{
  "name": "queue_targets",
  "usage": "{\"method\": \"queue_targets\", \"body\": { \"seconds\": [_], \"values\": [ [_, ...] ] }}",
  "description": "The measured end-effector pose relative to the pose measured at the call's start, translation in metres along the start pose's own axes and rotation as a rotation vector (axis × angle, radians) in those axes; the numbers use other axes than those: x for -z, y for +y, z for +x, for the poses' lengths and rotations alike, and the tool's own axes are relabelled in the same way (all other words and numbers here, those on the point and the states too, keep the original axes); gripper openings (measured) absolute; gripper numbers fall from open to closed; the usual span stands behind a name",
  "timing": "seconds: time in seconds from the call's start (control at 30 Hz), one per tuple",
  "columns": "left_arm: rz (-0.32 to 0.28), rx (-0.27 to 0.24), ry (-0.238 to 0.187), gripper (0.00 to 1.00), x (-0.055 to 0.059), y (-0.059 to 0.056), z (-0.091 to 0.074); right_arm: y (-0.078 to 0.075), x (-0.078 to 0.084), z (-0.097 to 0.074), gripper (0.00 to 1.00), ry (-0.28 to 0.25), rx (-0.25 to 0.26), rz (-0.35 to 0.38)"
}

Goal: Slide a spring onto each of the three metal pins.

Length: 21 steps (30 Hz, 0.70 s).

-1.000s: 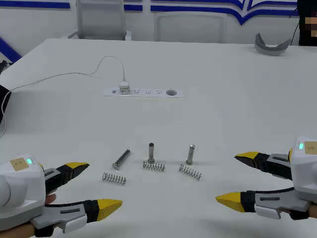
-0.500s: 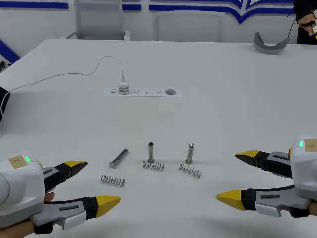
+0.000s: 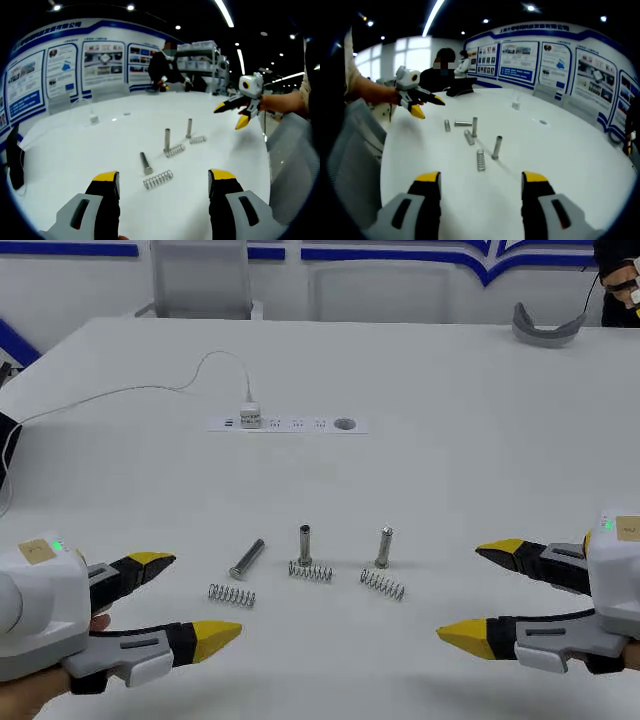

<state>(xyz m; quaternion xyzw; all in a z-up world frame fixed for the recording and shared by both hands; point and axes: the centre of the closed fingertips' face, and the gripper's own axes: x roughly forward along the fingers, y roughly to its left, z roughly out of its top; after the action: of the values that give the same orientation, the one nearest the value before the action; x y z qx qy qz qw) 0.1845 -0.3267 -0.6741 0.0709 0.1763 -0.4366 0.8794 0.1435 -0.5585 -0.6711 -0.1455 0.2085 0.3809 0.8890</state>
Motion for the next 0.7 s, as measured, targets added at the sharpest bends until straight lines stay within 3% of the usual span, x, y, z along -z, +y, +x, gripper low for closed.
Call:
{"method": "queue_targets", "body": {
  "seconds": [0.3, 0.7],
  "values": [
    [0.025, -0.002, 0.005, 0.69, -0.012, 0.008, 0.009, -0.001, 0.0, -0.001, 0.67, 0.002, 0.002, 0.004],
    [0.056, -0.025, 0.073, 0.53, -0.02, 0.029, 0.028, -0.002, 0.002, -0.001, 0.66, 0.005, 0.007, 0.012]
  ]
}}
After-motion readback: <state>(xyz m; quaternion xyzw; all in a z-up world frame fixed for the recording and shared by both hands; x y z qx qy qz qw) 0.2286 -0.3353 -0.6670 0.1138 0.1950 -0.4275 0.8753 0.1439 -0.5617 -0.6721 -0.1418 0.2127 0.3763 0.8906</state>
